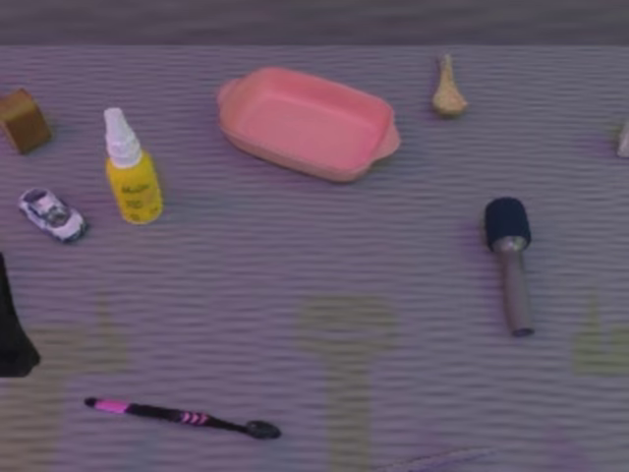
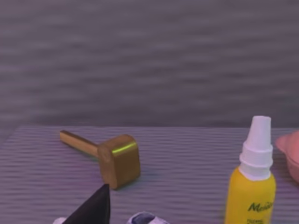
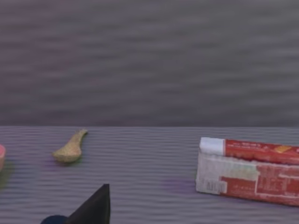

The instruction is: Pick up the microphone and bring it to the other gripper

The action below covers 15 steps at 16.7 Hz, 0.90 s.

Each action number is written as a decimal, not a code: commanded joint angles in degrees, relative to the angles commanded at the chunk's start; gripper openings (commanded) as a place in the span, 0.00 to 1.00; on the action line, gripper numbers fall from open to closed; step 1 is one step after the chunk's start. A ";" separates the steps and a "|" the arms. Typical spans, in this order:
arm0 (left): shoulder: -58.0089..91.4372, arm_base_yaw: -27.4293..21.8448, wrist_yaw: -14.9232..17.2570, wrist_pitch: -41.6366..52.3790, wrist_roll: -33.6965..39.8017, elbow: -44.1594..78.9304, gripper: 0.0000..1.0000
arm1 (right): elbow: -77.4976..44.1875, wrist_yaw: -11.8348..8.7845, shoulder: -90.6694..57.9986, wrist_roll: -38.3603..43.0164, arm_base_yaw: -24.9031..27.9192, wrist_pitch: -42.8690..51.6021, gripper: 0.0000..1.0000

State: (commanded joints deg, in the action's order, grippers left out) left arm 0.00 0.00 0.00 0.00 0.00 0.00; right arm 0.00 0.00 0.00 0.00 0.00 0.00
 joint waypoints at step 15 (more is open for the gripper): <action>0.00 0.00 0.00 0.00 0.00 0.00 1.00 | -36.22 1.32 -51.91 12.59 11.57 27.07 1.00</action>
State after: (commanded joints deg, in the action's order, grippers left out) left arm 0.00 0.00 0.00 0.00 0.00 0.00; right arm -36.22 1.32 -51.91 12.59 11.57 27.07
